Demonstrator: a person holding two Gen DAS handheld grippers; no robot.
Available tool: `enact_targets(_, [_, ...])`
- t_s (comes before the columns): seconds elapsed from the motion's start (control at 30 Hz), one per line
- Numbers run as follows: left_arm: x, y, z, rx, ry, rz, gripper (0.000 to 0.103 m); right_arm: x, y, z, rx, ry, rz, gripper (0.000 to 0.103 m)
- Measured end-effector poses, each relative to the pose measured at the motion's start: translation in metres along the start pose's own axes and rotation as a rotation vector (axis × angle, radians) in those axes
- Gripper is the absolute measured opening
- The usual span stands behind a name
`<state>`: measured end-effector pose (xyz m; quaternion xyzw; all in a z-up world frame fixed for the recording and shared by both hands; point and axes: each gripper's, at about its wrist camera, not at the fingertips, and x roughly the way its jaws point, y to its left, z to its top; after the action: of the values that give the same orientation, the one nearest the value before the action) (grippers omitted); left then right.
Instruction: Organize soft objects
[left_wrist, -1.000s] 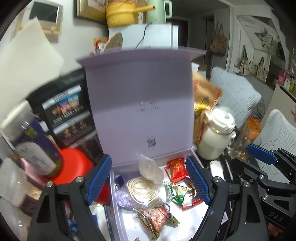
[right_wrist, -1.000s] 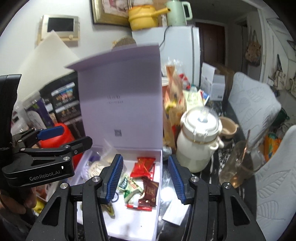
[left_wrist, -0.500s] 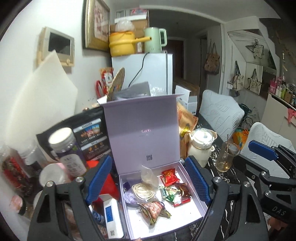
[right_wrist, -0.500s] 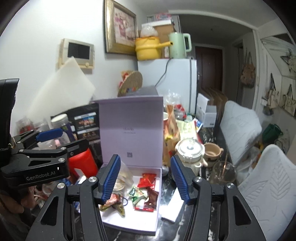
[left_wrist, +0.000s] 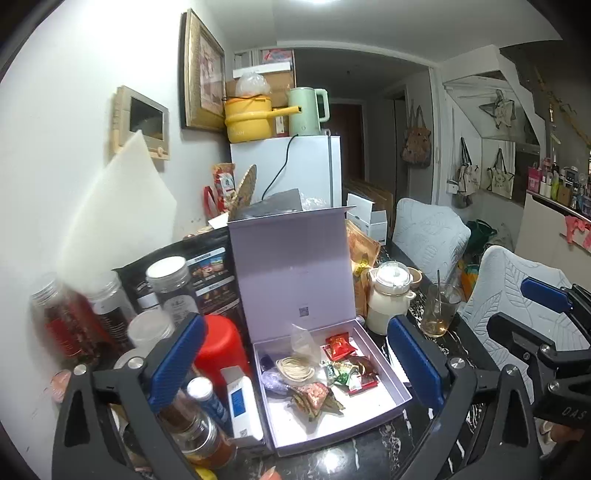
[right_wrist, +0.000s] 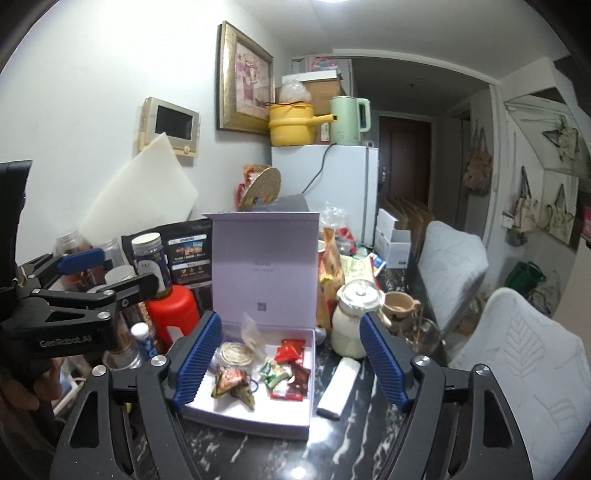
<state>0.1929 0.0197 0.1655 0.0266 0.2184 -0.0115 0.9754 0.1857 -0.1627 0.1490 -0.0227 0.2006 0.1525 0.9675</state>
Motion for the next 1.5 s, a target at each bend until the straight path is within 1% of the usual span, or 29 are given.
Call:
enact_targets(0.17, [-0.017,0.0,-0.019,-0.005,0.012,-0.029,0.101,-0.016,0.008,-0.015,0.011,0.002,-0.016,0.084])
enact_targets(0.4, [-0.032,-0.003,-0.051,-0.007,0.057,-0.038,0.101,-0.031,0.02,-0.042,0.03,0.03,-0.03,0.085])
enact_targets(0.53, [-0.034,-0.002,-0.067,-0.016,0.08,-0.041,0.101,-0.03,0.028,-0.06,0.052,0.07,-0.028,0.085])
enact_targets(0.73, [-0.025,0.002,-0.089,-0.029,0.129,-0.044,0.101,-0.027,0.036,-0.081,0.06,0.12,-0.05,0.085])
enact_targets(0.9, [-0.013,0.005,-0.105,-0.039,0.181,-0.037,0.101,-0.018,0.036,-0.099,0.094,0.163,-0.039,0.085])
enact_targets(1.0, [-0.009,0.005,-0.115,-0.032,0.198,-0.031,0.101,-0.012,0.038,-0.107,0.082,0.19,-0.042,0.085])
enact_targets(1.2, [0.0,0.006,-0.123,-0.047,0.235,-0.045,0.101,-0.008,0.038,-0.114,0.082,0.217,-0.048,0.085])
enact_targets(1.5, [0.007,0.005,-0.129,-0.05,0.268,-0.046,0.101,-0.004,0.036,-0.116,0.089,0.236,-0.042,0.085])
